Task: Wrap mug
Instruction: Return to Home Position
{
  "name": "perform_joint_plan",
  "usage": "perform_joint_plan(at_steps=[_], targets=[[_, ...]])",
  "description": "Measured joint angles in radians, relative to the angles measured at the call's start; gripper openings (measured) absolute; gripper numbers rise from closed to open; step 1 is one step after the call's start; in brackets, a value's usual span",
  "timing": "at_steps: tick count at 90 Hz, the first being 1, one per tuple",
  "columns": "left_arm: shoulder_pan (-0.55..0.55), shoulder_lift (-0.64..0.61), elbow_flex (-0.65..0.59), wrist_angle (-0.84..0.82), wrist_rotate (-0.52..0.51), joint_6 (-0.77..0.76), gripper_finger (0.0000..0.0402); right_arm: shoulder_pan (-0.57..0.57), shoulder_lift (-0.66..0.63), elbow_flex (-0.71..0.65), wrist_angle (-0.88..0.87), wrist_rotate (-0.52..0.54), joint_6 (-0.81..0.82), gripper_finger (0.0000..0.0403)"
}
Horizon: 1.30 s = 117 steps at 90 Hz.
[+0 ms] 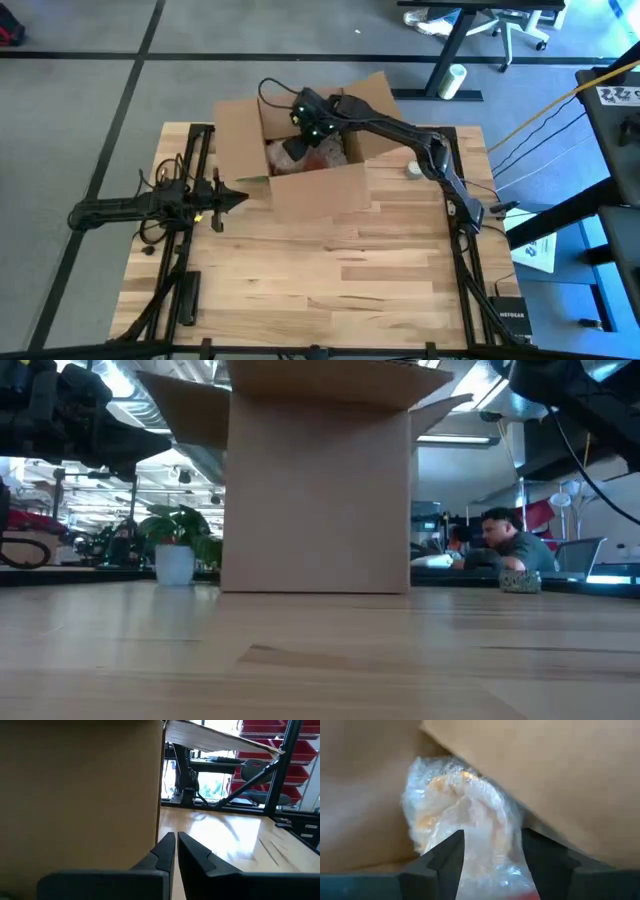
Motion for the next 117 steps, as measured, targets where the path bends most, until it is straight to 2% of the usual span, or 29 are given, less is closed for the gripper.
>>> perform_joint_plan(at_steps=[15, 24, 33, 45, 50, 62, 87, 107, 117], targets=[[0.000, 0.000, 0.000, 0.000, 0.000, 0.000, 0.0001, 0.001, -0.062, 0.000, -0.028, 0.054, -0.006, 0.0182], [0.000, 0.000, 0.000, 0.000, 0.000, 0.000, 0.0001, 0.001, -0.096, 0.000, -0.055, 0.068, -0.006, 0.0160], [0.000, 0.000, 0.000, 0.000, 0.000, 0.000, 0.0001, 0.000, -0.123, 0.000, -0.085, 0.074, -0.007, 0.0111], [0.000, 0.000, 0.000, 0.000, 0.000, 0.000, 0.0001, 0.001, -0.148, 0.000, -0.104, 0.063, -0.032, 0.0026], [0.000, 0.000, 0.000, 0.000, 0.000, 0.000, 0.0001, 0.002, -0.161, 0.000, -0.104, 0.046, -0.037, 0.0009], [0.000, 0.000, 0.000, 0.000, 0.000, 0.000, 0.0001, 0.013, -0.193, 0.000, -0.109, 0.025, -0.058, 0.0011], [0.000, 0.000, 0.000, 0.000, 0.000, 0.000, 0.0001, 0.107, -0.278, -0.042, -0.034, 0.148, -0.174, 0.0001], [0.000, 0.000, 0.000, 0.000, 0.000, 0.000, 0.0001, 0.155, -0.290, -0.182, -0.007, 0.157, -0.164, 0.0000], [0.000, 0.000, 0.000, 0.000, 0.000, 0.000, 0.0001, 0.178, -0.334, -0.286, 0.076, 0.164, -0.142, 0.0000]])
